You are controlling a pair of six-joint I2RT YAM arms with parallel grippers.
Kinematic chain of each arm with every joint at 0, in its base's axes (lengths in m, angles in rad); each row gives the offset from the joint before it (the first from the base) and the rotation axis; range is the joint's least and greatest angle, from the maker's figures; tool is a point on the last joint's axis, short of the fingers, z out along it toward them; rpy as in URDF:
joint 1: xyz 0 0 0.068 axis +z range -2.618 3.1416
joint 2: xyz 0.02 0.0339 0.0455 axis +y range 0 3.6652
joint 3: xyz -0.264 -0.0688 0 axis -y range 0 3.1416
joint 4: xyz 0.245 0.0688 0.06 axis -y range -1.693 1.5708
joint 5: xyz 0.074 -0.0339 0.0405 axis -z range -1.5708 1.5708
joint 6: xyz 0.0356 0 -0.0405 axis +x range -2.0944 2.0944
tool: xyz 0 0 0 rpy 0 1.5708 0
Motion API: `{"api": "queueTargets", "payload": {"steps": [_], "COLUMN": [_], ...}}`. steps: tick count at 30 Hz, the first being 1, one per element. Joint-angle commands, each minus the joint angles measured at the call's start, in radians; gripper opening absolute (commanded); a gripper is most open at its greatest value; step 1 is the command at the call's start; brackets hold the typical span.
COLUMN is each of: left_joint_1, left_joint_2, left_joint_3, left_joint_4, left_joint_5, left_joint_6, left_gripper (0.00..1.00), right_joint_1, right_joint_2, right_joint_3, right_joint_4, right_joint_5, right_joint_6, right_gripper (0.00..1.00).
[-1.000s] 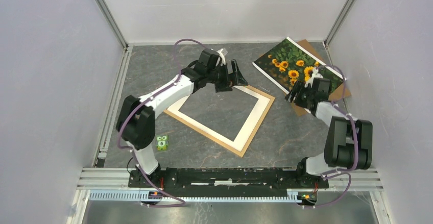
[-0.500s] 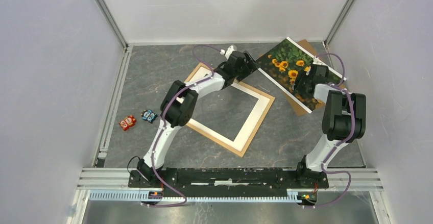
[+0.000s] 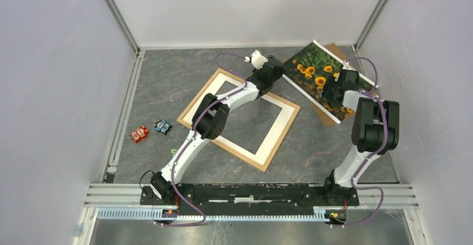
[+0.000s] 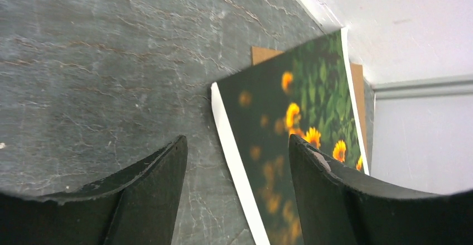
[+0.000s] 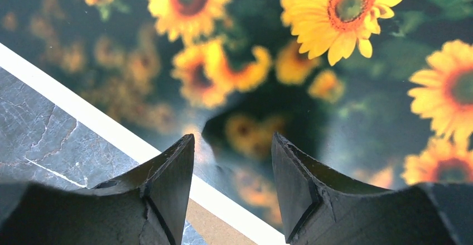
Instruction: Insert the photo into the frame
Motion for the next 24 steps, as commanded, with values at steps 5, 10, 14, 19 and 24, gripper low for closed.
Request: {"api": "queueTargets", "payload": {"steps": [5,10,14,19,24], "left_joint_1": [-0.009,-0.011,-0.013,-0.038,-0.047], "left_joint_2": [0.149,0.203,0.263,0.289,0.318], "left_joint_3": [0.229,0.267,0.347,0.354,0.371], "left_joint_4": [-0.123,-0.110,-0.062,0.042,0.126], "left_joint_5": [-0.095,-0.074,-0.063,-0.100,-0.084], "left_joint_6": [-0.145,-0.225,-0.217,-0.175,-0.179], "left_gripper": [0.73,0.72,0.65,0.61,0.57], "right_joint_1": [0.000,0.000,0.000,0.000,0.001], "right_joint_2": [-0.012,-0.018,-0.012,-0.004,-0.010], "right_joint_3": [0.010,-0.012,-0.006,-0.003,-0.013], "right_joint_4": [-0.041,-0.040,-0.041,-0.046,-0.034], "right_joint_5": [0.015,0.016,0.012,0.021,0.010], "right_joint_6": [-0.021,-0.028,-0.027,-0.031,-0.027], "right_gripper": [0.59,0.59,0.58,0.58,0.58]}}
